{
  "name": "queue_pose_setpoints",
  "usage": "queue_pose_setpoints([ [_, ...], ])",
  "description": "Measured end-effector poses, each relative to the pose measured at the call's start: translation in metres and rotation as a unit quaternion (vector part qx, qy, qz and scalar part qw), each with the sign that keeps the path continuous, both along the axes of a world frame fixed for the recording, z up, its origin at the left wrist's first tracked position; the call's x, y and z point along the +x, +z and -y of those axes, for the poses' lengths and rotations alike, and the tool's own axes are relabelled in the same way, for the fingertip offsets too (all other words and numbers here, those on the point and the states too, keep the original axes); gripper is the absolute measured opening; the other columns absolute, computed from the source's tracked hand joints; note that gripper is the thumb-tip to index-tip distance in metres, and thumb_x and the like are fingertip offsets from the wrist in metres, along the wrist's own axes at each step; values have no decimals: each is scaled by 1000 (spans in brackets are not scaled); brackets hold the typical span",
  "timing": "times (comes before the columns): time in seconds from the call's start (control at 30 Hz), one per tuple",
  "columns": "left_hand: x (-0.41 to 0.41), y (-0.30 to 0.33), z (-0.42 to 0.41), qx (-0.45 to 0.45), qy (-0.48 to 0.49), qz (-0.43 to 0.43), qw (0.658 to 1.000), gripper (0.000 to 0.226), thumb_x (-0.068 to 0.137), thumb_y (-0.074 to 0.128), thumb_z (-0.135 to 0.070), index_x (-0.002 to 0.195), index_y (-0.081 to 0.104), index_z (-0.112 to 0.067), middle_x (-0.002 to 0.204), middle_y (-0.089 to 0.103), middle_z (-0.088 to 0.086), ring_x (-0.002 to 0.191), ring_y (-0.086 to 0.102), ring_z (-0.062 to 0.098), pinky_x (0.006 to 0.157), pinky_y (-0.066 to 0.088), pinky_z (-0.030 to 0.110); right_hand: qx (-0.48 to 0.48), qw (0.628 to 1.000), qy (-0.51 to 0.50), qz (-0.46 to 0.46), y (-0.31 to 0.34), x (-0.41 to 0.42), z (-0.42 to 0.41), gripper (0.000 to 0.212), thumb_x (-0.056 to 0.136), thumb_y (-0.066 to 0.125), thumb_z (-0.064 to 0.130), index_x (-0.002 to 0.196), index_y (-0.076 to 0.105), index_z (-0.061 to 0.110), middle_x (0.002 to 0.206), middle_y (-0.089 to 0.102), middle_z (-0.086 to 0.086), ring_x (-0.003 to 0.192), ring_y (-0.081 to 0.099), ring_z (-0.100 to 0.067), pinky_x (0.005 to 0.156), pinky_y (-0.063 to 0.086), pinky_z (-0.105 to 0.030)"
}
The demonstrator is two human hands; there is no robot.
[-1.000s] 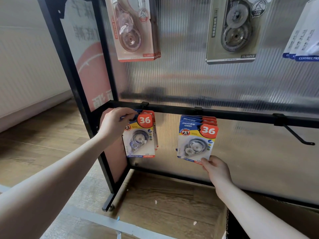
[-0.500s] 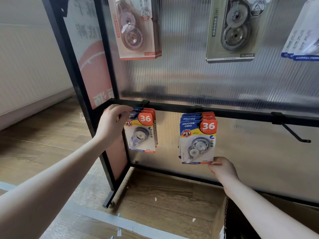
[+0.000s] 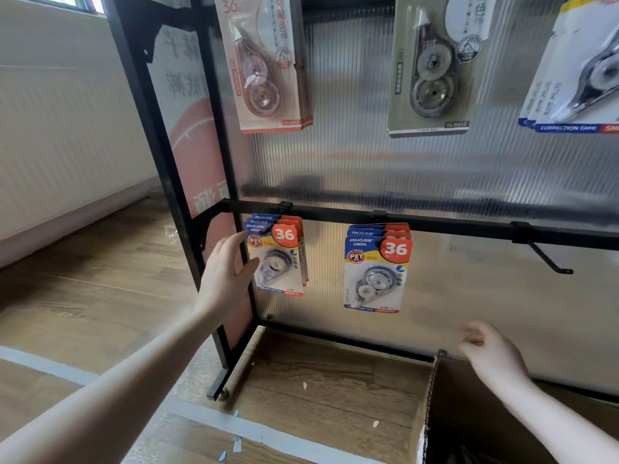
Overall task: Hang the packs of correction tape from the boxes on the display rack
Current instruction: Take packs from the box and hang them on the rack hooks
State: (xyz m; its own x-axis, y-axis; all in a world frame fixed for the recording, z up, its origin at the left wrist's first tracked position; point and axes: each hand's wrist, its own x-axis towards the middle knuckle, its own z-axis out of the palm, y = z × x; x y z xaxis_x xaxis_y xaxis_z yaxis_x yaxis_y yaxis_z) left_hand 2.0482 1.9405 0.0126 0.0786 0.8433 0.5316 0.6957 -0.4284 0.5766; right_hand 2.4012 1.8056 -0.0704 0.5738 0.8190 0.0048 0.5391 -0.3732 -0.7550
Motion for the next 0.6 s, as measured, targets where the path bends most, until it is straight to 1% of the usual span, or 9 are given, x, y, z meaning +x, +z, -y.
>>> queue_pose_setpoints([
  [0.07, 5, -6, 9, -10, -4, 4, 1000, 51, 85, 63, -8, 132, 46, -7, 130, 51, 11, 121, 46, 25, 98, 37, 34, 0, 1000, 6, 17, 3, 5, 11, 28, 85, 57, 3, 113, 60, 9, 107, 62, -12, 93, 54, -26, 76, 38, -32],
  [0.13, 14, -12, 19, -21, -10, 0, 1000, 49, 85, 64, -10, 132, 47, -8, 129, 51, 8, 121, 46, 22, 95, 34, 26, -6, 999, 16, 36, 4, 9, 24, 28, 87, 57, 7, 114, 59, 11, 108, 60, -10, 91, 52, -21, 76, 38, -31],
  [0.2, 25, -20, 28, -33, -23, -12, 999, 48, 85, 64, -12, 130, 48, -9, 128, 52, 7, 120, 46, 22, 91, 31, 22, -14, 998, 21, 62, 4, 16, 39, 26, 89, 56, 11, 115, 58, 15, 111, 60, -6, 91, 52, -18, 76, 40, -31],
  [0.23, 32, -24, 33, -42, -29, -20, 999, 49, 85, 64, -14, 131, 48, -9, 128, 52, 8, 121, 45, 23, 91, 31, 23, -19, 997, 22, 74, 3, 20, 46, 26, 89, 56, 12, 115, 58, 16, 113, 60, -5, 92, 53, -18, 76, 41, -31],
  [0.33, 55, -33, 47, -54, -59, -46, 996, 49, 86, 63, -19, 132, 47, -10, 132, 51, 8, 123, 45, 24, 98, 34, 30, -33, 994, 19, 102, -2, 33, 67, 29, 90, 56, 15, 119, 56, 16, 119, 59, -4, 101, 56, -20, 78, 45, -29],
  [0.47, 98, -41, 74, -61, -102, -69, 990, 48, 88, 62, -22, 132, 46, -12, 134, 48, 2, 125, 40, 20, 97, 29, 24, -59, 990, 2, 127, -8, 58, 97, 32, 91, 56, 17, 123, 54, 16, 126, 56, -3, 110, 56, -22, 86, 47, -32],
  [0.6, 138, -50, 98, -53, -139, -114, 982, 48, 87, 62, -22, 131, 47, -11, 134, 48, 4, 124, 42, 23, 98, 32, 28, -89, 984, -8, 157, -16, 84, 126, 31, 92, 54, 20, 123, 53, 19, 129, 52, -1, 111, 55, -20, 84, 48, -31],
])
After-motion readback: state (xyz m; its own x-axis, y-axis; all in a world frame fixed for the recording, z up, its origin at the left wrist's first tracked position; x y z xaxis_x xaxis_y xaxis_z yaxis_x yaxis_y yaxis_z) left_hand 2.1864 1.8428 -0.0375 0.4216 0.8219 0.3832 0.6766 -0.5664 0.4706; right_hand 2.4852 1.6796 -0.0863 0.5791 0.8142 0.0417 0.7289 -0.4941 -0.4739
